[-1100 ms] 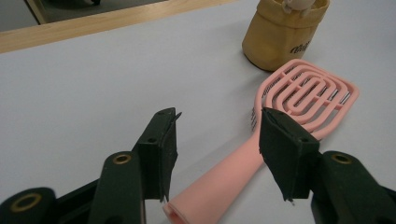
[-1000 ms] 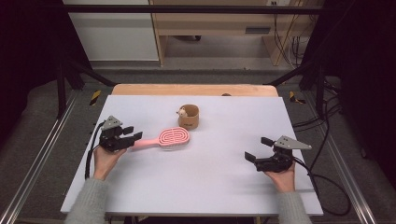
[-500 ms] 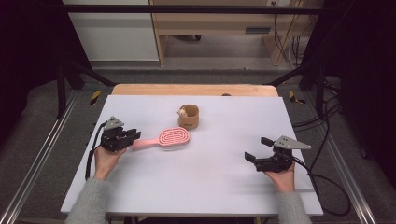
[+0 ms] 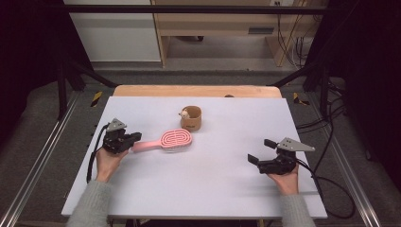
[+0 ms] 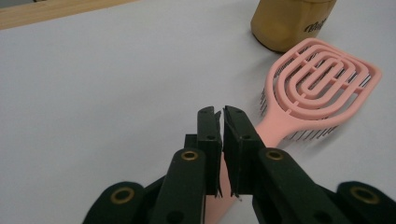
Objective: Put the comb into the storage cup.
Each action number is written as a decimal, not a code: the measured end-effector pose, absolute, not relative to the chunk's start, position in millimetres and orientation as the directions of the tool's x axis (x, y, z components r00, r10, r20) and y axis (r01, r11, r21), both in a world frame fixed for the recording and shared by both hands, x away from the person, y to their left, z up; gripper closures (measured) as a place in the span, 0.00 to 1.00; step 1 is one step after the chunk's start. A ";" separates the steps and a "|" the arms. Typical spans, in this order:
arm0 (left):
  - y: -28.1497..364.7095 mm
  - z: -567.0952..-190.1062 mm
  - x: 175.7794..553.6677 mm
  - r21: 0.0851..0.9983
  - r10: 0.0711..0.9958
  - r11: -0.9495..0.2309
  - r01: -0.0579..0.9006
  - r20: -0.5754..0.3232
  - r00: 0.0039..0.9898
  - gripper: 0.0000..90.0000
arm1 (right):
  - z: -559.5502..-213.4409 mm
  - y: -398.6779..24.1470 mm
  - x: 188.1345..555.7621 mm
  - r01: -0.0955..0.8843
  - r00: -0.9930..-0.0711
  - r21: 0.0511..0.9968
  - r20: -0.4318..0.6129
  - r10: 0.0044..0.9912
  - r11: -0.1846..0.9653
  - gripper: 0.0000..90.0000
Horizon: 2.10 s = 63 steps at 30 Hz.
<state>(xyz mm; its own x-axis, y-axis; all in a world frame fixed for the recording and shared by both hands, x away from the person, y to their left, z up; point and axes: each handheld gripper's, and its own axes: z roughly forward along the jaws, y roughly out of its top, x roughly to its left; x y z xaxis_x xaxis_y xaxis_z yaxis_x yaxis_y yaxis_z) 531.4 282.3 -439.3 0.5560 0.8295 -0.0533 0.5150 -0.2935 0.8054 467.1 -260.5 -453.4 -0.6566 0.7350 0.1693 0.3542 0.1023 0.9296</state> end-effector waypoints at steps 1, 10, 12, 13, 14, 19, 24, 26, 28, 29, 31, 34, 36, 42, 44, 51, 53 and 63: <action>282.5 -439.5 531.6 0.804 0.830 -0.293 0.517 -0.053 0.555 0.96 | -453.4 -260.6 467.1 0.353 -0.658 0.930 0.168 0.734 0.104 0.00; 282.5 -443.7 534.2 0.787 0.838 -0.306 0.536 -0.045 0.544 0.99 | -453.4 -260.7 467.0 0.353 -0.657 0.930 0.169 0.735 0.102 0.00; 282.3 -444.9 534.8 0.781 0.837 -0.315 0.539 -0.040 0.546 0.99 | -453.4 -260.8 467.0 0.353 -0.657 0.930 0.169 0.734 0.102 0.00; 281.6 -445.7 535.1 0.775 0.837 -0.324 0.543 -0.032 0.546 0.99 | -453.5 -260.6 467.0 0.354 -0.657 0.930 0.170 0.734 0.102 0.00; 281.6 -445.7 535.1 0.775 0.837 -0.324 0.543 -0.032 0.546 0.99 | -453.5 -260.6 467.0 0.354 -0.657 0.930 0.170 0.734 0.102 0.00; 281.0 -447.4 536.0 0.760 0.840 -0.344 0.552 -0.015 0.543 0.99 | -453.5 -260.5 467.1 0.355 -0.657 0.929 0.171 0.734 0.101 0.00; 280.5 -449.1 536.9 0.743 0.839 -0.360 0.564 -0.007 0.545 0.99 | -453.6 -260.4 467.2 0.353 -0.657 0.930 0.170 0.734 0.101 0.00; 280.2 -449.3 537.1 0.740 0.838 -0.365 0.565 -0.004 0.546 0.99 | -453.7 -260.3 467.0 0.356 -0.657 0.929 0.172 0.734 0.102 0.00; 280.1 -449.4 537.1 0.737 0.837 -0.366 0.568 -0.006 0.548 0.99 | -453.7 -260.2 467.0 0.356 -0.657 0.929 0.172 0.734 0.102 0.00; 280.1 -449.5 537.2 0.735 0.836 -0.369 0.569 -0.006 0.549 0.99 | -453.8 -260.1 467.1 0.356 -0.658 0.929 0.172 0.733 0.102 0.00; 279.9 -449.6 537.3 0.731 0.834 -0.372 0.572 -0.007 0.551 0.99 | -453.8 -260.0 467.1 0.356 -0.658 0.929 0.171 0.733 0.102 0.00; 278.8 -450.2 537.4 0.723 0.832 -0.381 0.576 -0.004 0.555 0.99 | -453.8 -260.0 467.1 0.356 -0.658 0.929 0.172 0.733 0.102 0.00; 278.2 -450.6 537.7 0.719 0.829 -0.386 0.578 -0.004 0.559 0.99 | -453.8 -260.1 467.1 0.357 -0.659 0.928 0.172 0.733 0.103 0.00; 276.6 -450.6 536.2 0.705 0.821 -0.404 0.583 -0.002 0.571 0.99 | -453.6 -260.2 466.9 0.356 -0.657 0.929 0.172 0.734 0.101 0.00; 275.6 -451.0 535.4 0.699 0.817 -0.412 0.585 -0.002 0.577 1.00 | -453.6 -260.2 466.9 0.357 -0.657 0.929 0.172 0.734 0.101 0.00; 271.7 -452.2 531.1 0.685 0.803 -0.434 0.585 0.000 0.596 1.00 | -453.3 -260.8 467.0 0.352 -0.659 0.931 0.168 0.733 0.103 0.00; 271.1 -452.8 529.9 0.680 0.801 -0.440 0.587 0.001 0.599 1.00 | -453.3 -260.7 466.9 0.352 -0.658 0.930 0.169 0.734 0.102 0.00; 270.4 -453.8 521.9 0.674 0.794 -0.445 0.590 -0.008 0.607 1.00 | -453.1 -260.9 466.9 0.351 -0.658 0.931 0.168 0.734 0.102 0.00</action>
